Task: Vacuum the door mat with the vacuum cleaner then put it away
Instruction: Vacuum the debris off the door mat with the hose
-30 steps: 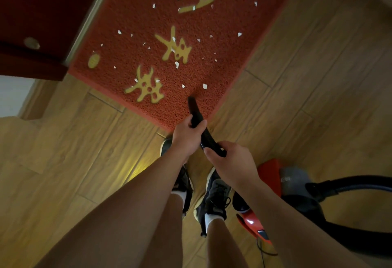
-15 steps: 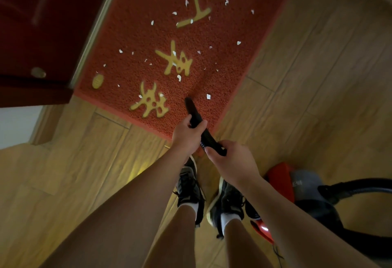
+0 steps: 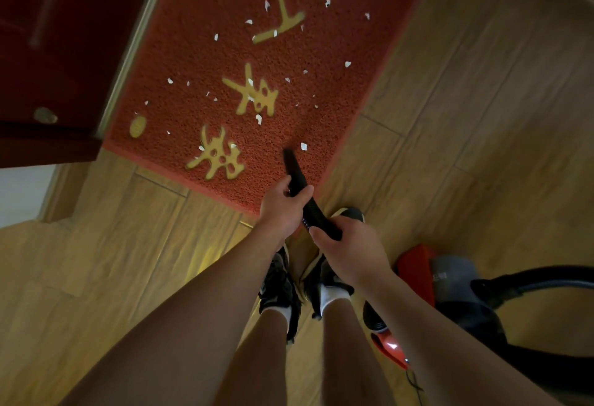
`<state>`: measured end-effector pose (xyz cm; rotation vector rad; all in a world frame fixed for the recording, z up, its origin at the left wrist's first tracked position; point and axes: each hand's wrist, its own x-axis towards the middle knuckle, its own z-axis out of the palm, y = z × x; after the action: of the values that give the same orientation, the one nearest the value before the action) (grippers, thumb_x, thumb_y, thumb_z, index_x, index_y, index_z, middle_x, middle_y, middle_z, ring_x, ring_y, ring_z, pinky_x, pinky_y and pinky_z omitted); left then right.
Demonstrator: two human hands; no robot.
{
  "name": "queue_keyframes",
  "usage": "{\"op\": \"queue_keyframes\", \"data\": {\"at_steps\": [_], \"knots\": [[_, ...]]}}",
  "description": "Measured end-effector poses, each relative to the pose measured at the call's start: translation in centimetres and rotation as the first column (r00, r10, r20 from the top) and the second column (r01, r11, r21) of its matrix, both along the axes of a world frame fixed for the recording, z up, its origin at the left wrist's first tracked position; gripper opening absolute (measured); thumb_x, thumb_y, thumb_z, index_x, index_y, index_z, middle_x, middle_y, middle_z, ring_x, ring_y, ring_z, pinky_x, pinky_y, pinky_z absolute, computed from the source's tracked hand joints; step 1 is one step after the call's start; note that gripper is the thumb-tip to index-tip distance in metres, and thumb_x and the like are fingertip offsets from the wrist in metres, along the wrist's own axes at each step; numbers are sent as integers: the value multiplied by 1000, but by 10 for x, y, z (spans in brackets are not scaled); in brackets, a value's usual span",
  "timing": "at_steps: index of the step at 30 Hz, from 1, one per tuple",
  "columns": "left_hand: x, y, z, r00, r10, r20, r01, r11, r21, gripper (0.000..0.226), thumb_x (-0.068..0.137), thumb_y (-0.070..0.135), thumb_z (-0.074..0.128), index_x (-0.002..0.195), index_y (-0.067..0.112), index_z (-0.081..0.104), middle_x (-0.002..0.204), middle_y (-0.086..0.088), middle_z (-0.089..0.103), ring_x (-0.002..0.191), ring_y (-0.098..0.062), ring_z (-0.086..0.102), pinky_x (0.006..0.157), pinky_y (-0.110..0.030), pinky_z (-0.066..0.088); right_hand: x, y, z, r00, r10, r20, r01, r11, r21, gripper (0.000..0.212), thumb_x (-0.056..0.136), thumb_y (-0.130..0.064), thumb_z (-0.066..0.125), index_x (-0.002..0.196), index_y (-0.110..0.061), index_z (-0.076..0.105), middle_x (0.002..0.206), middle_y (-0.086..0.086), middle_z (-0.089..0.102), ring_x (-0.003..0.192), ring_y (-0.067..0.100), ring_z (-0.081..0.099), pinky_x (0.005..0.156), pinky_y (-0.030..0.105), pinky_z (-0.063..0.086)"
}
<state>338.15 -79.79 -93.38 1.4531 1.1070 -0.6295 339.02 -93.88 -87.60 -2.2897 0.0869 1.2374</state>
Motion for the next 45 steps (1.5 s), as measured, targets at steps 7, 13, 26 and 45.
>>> {"op": "queue_keyframes", "data": {"at_steps": [7,13,26,45], "knots": [[5,-20,-1,1000,7,-13,-7,1000,2,57,96,36,68,148,20,50,115,5,62,103,-17,58,92,-33,48,3,-19,-3,1000,9,14,-9,1000,-11,34,92,-49,59,68,-26,54,54,-3,57,44,10,51,45,26,35],[14,-29,-2,1000,-11,-10,11,1000,4,54,96,37,68,145,24,53,116,4,63,103,-16,62,93,-33,51,9,-29,-4,1000,-27,-15,27,1000,15,30,93,-48,60,76,-22,61,57,-1,60,43,10,52,40,26,37],[39,-27,1,998,-30,-58,33,997,63,67,95,43,67,154,24,41,137,-3,58,113,-21,60,92,-31,47,37,-29,-2,999,6,-49,-4,1000,27,34,93,-49,59,73,-21,58,54,-3,55,39,8,46,40,24,34],[51,7,-1,990,139,-30,-136,988,68,72,96,40,68,157,23,35,147,-3,50,126,-24,56,92,-30,43,75,7,-1,982,186,-45,-184,982,44,36,96,-50,55,77,-19,59,64,2,62,48,14,52,44,28,38]]}}
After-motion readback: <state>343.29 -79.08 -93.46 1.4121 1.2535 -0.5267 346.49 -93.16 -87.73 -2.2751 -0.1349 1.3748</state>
